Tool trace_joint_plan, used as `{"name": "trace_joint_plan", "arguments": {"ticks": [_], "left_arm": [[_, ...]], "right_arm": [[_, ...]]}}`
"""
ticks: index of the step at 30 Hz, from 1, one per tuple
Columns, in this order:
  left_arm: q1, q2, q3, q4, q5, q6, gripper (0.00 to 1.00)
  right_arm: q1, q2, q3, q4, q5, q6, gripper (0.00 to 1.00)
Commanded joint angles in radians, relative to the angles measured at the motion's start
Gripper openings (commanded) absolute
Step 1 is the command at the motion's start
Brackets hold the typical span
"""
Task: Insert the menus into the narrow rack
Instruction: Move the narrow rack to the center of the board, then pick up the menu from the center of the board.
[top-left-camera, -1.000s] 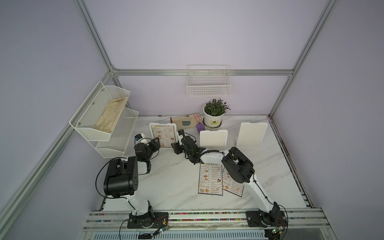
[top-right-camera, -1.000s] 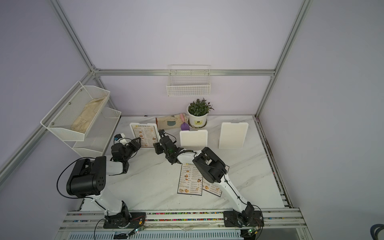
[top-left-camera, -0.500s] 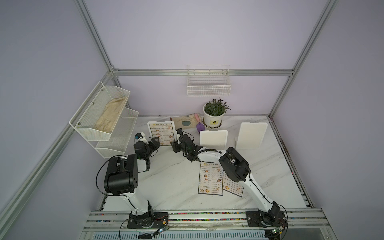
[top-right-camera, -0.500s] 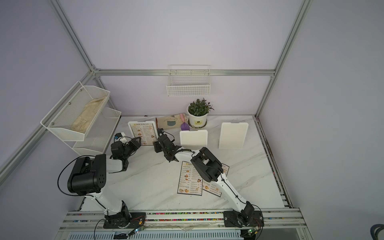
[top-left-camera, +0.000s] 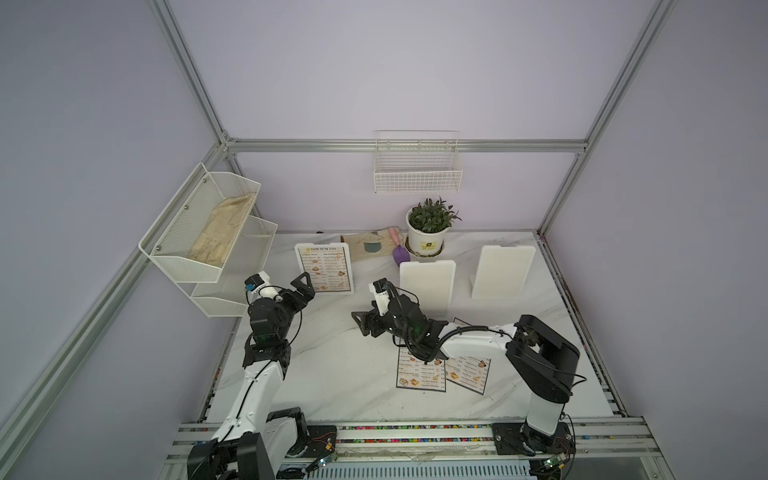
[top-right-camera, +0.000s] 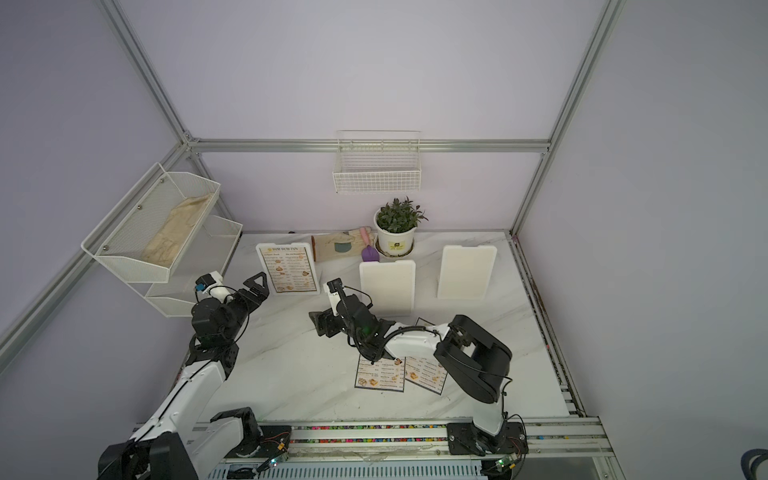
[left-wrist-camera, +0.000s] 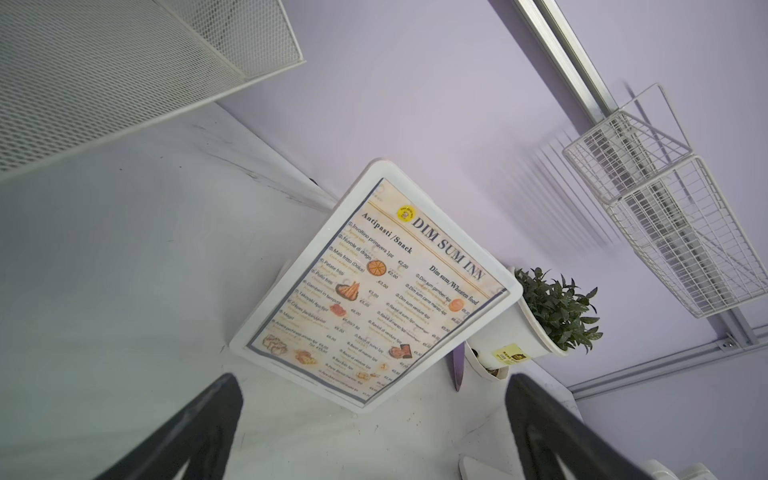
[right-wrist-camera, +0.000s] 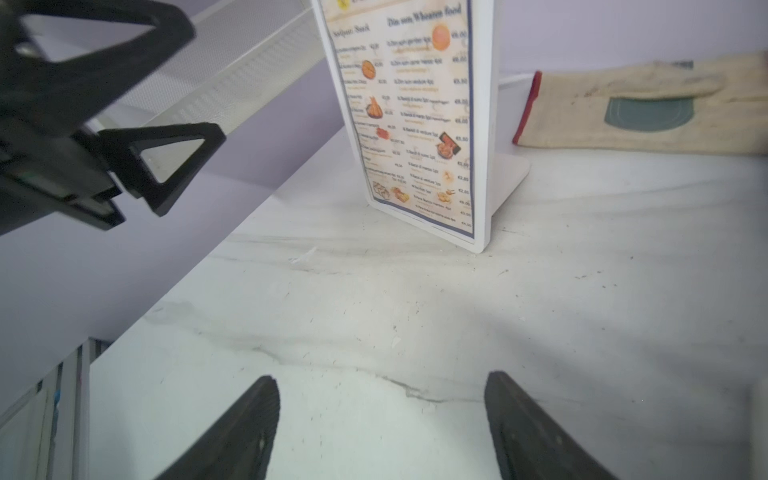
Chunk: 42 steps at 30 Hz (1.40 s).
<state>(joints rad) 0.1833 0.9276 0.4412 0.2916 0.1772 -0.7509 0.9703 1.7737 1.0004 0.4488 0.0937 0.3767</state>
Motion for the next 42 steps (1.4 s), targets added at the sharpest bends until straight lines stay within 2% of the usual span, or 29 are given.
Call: {"name": "trace_joint_plan", "arguments": {"ticks": [1, 2, 3, 5, 7, 11, 14, 16, 19, 21, 23, 28, 31, 38, 42], "left_arm": [[0.003, -0.114, -0.078, -0.201, -0.028, -0.124, 1.0], [0.004, -0.158, -0.107, -0.195, -0.025, -0.201, 1.0], [0.004, -0.196, -0.155, -0.118, 0.028, -0.227, 1.0], [0.005, -0.247, -0.221, 0.034, 0.17, -0.221, 1.0], [0.004, -0.285, -0.232, 0.029, 0.238, -0.219, 1.0], [0.004, -0.323, -0.306, 0.057, 0.235, -0.236, 1.0], [0.004, -0.329, -0.316, 0.02, 0.313, -0.228, 1.0], [0.0, -0.332, -0.323, 0.016, 0.347, -0.223, 1.0], [-0.021, -0.332, -0.308, -0.032, 0.376, -0.199, 1.0], [-0.071, -0.316, -0.283, -0.078, 0.356, -0.166, 1.0], [-0.162, -0.281, -0.249, -0.127, 0.3, -0.126, 1.0], [-0.5, -0.129, -0.179, -0.175, 0.043, -0.085, 0.92], [-0.656, -0.012, -0.132, -0.175, -0.057, -0.068, 0.88], [-0.78, 0.196, -0.071, -0.133, -0.101, -0.074, 0.8], [-0.826, 0.284, -0.046, -0.096, -0.116, -0.093, 0.79]], "right_arm": [[-0.016, -0.103, -0.114, 0.022, 0.054, 0.06, 0.93], [-0.016, -0.141, -0.132, -0.034, 0.088, 0.089, 0.93], [-0.016, -0.177, -0.141, -0.104, 0.129, 0.128, 0.94], [-0.016, -0.236, -0.149, -0.245, 0.208, 0.222, 0.96], [-0.016, -0.3, -0.179, -0.331, 0.282, 0.279, 0.97], [-0.016, -0.455, -0.304, -0.342, 0.384, 0.334, 0.97], [-0.016, -0.543, -0.361, -0.381, 0.421, 0.329, 0.97], [-0.017, -0.57, -0.383, -0.412, 0.416, 0.315, 0.97], [-0.017, -0.578, -0.393, -0.497, 0.432, 0.369, 0.97], [-0.017, -0.578, -0.41, -0.499, 0.416, 0.382, 0.97], [-0.018, -0.577, -0.423, -0.506, 0.41, 0.39, 0.97], [-0.017, -0.584, -0.463, -0.496, 0.411, 0.414, 0.95], [-0.018, -0.573, -0.471, -0.496, 0.409, 0.427, 0.93], [-0.05, -0.562, -0.489, -0.487, 0.384, 0.435, 0.9], [-0.131, -0.555, -0.514, -0.446, 0.277, 0.419, 0.88]]}}
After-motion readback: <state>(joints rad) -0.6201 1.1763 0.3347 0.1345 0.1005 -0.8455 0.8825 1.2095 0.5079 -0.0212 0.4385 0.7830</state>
